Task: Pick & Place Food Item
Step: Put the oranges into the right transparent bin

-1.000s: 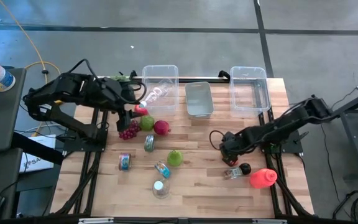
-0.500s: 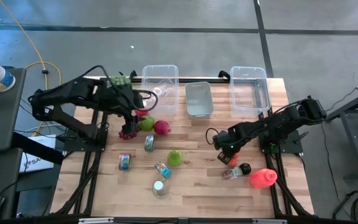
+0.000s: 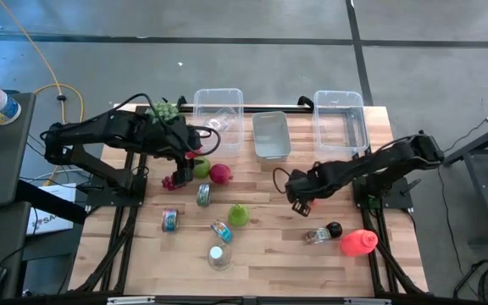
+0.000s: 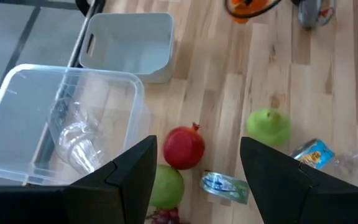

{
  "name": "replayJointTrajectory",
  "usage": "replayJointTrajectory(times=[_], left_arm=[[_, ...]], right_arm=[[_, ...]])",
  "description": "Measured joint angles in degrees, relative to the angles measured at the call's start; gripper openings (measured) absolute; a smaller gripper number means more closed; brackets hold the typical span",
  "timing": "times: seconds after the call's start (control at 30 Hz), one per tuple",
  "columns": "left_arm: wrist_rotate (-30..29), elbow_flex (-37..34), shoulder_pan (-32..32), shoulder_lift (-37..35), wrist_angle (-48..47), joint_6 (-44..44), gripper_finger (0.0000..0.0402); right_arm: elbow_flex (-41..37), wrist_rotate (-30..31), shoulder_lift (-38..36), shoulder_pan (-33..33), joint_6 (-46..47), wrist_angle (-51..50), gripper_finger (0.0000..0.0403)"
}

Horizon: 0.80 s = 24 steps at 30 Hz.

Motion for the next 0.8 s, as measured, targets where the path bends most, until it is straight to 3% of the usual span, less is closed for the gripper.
replayJointTrajectory(times=[0.23,0.4,0.8], left_arm=[[0.0,0.0,0.0,0.0,-0.1,-0.9,0.0221],[-2.6,0.0,0.0,0.0,-0.2,-0.9,0.0221],[-2.8,0.0,0.0,0.0,-0.4,-1.3,0.0221]], right_arm=[[15.1,17.0,-0.1,-1.7,1.1,-20.7,0.0003],[18.7,26.2,-2.8,-7.3,6.3,-29.1,0.0003],[14.9,31.6,-10.1,-30.6,4.5,-27.4,0.0006]])
